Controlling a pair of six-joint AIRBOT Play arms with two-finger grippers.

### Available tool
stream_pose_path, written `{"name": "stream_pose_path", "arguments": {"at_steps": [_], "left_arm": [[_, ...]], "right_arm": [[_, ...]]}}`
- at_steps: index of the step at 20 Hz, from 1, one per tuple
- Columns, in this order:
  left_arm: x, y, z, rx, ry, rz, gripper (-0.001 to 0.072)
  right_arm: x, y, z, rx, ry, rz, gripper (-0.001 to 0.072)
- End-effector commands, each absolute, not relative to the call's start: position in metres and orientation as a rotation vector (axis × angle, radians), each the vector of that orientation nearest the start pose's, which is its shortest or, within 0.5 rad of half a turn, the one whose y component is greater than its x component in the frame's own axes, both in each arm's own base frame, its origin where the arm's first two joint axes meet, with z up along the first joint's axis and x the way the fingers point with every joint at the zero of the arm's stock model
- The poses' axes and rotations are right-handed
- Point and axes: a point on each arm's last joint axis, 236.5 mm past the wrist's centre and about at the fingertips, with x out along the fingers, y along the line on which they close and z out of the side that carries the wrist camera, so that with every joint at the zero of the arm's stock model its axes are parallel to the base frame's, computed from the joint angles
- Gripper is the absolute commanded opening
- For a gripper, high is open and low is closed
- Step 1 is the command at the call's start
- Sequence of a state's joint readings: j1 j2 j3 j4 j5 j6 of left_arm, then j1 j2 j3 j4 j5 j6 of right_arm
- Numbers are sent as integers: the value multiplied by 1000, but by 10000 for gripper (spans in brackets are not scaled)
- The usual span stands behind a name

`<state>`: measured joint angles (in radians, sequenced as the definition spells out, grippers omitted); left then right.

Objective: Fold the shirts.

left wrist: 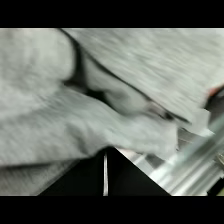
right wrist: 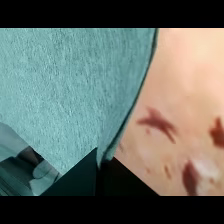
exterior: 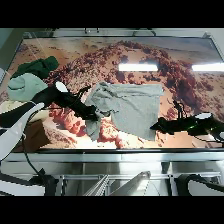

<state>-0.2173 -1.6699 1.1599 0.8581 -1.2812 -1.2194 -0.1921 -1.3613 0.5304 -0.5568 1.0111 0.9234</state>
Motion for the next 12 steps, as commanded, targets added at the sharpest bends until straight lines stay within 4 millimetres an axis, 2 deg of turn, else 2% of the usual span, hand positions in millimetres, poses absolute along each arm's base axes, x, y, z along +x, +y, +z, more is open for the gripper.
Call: {"name": "stream_pose_path", "arguments": {"at_steps": [1,3,4,5,7,8,10,11,12], "left_arm": [[313,-218,-28,-417,1586,-878,23],[320,-221,34,-538,1433,-1007,23],[322,-221,71,-608,1340,-1078,23],[321,-218,113,-678,1229,-1158,24],[314,-205,200,-786,971,-1312,23],[307,-193,249,-828,804,-1384,23],[278,-166,336,-852,481,-1499,23],[255,-151,374,-829,322,-1534,23],[233,-139,403,-799,199,-1545,23]], "right_arm": [[278,128,-67,836,1347,615,13],[288,121,-17,816,1254,705,13],[299,114,19,809,1156,742,13],[312,107,63,812,1025,772,13],[329,88,177,802,671,825,13],[326,80,231,770,513,843,13],[303,71,326,666,240,861,13],[283,71,370,606,113,868,13],[266,74,406,555,3,865,14]]}}
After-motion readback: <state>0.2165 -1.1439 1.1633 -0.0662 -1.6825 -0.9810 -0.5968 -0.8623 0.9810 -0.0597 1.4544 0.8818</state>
